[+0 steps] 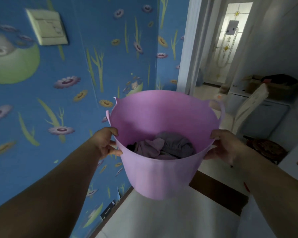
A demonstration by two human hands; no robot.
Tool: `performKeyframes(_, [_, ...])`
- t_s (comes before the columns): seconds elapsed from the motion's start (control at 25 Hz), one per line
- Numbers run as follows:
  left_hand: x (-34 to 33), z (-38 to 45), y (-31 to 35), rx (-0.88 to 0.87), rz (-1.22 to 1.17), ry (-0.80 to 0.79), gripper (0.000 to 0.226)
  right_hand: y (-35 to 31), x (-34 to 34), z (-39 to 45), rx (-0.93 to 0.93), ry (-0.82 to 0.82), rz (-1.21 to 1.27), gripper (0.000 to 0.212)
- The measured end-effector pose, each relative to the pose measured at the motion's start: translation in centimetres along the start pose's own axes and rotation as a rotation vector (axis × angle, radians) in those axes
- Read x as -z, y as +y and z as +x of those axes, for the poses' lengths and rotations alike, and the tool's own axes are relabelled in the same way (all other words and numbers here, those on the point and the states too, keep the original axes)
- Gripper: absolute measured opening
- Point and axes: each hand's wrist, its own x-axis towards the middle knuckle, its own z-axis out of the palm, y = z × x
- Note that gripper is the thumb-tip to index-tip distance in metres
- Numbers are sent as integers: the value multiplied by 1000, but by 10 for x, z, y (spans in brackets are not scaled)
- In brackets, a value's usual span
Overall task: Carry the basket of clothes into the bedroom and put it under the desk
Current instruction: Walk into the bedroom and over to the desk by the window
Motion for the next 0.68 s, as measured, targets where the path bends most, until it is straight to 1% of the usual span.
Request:
performKeyframes(0.08, [4, -11, -7, 15, 5, 32, 51, 4, 0, -3, -25, -43, -10, 55])
performKeyframes(0.2, [10, -48, -28, 17, -34, 118, 49, 6, 5, -17, -63, -135, -67, 42])
performKeyframes(0.32, [25, -82, -53, 31, -79, 201, 44, 13, -3, -25, -91, -192, -109, 40])
performKeyframes(0.48, [49, -122, -77, 30, -108, 285, 44, 26, -22, -37, -112, -257, -131, 37])
performKeyframes(0.56, [67, -143, -86, 21, -122, 330, 43, 32, -35, -48, -131, -316, -142, 36])
performKeyframes(0.68, [93, -170, -99, 26, -155, 397, 43, 40, -59, -66, -141, -348, -148, 41])
